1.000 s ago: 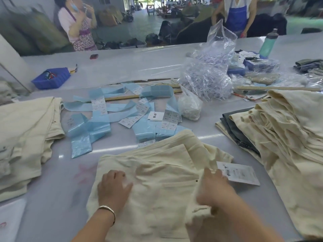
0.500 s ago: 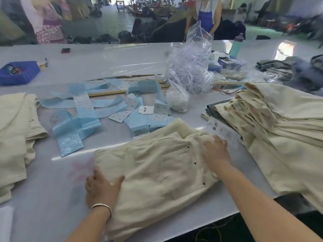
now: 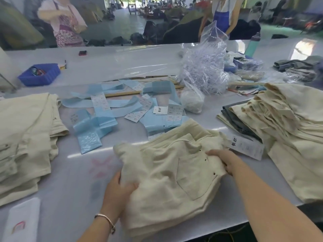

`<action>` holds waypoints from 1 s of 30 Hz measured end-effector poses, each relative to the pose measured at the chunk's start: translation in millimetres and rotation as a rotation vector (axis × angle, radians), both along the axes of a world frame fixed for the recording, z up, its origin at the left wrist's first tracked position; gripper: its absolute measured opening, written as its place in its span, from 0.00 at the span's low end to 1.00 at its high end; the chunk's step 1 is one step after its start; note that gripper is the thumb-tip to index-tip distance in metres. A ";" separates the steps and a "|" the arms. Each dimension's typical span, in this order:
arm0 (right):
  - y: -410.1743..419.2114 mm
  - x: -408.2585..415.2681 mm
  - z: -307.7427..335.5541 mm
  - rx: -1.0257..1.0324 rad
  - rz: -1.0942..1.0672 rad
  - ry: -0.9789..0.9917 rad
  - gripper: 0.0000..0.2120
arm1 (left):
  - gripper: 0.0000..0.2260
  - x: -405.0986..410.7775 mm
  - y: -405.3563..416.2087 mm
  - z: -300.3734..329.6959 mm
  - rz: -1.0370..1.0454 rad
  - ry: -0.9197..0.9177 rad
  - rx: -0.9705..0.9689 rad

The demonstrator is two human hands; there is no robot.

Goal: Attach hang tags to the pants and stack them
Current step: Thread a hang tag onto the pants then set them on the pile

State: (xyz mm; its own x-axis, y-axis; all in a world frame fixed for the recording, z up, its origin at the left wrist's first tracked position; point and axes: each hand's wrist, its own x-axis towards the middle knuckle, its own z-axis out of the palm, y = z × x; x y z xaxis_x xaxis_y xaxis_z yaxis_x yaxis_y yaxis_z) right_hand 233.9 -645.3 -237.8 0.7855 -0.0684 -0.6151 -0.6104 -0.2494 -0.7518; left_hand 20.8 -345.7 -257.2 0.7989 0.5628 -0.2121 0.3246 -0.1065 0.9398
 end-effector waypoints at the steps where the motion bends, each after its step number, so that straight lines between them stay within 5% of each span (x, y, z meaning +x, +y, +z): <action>1: -1.1 -3.3 5.8 0.126 -0.010 0.071 0.24 | 0.20 0.0 -2.2 13.6 -0.022 -0.064 -0.016; 7: -10.1 -52.4 6.8 0.547 -0.017 0.174 0.26 | 0.17 15.2 -29.0 116.6 -0.288 -0.361 0.209; 13: -80.5 -80.4 71.1 0.949 -0.129 -0.246 0.18 | 0.14 67.2 -60.9 213.9 -0.298 -0.533 0.479; 21: -232.2 -92.9 254.8 0.691 -0.351 -1.063 0.23 | 0.12 210.4 -157.2 277.3 -0.290 -0.696 0.385; 26: -308.0 -83.4 293.3 0.481 -0.604 -1.226 0.16 | 0.24 333.7 -260.6 306.0 -0.389 -0.772 0.361; 30: -365.0 -54.4 293.2 0.399 -0.755 -1.246 0.12 | 0.20 415.5 -354.7 323.0 -0.519 -0.833 0.482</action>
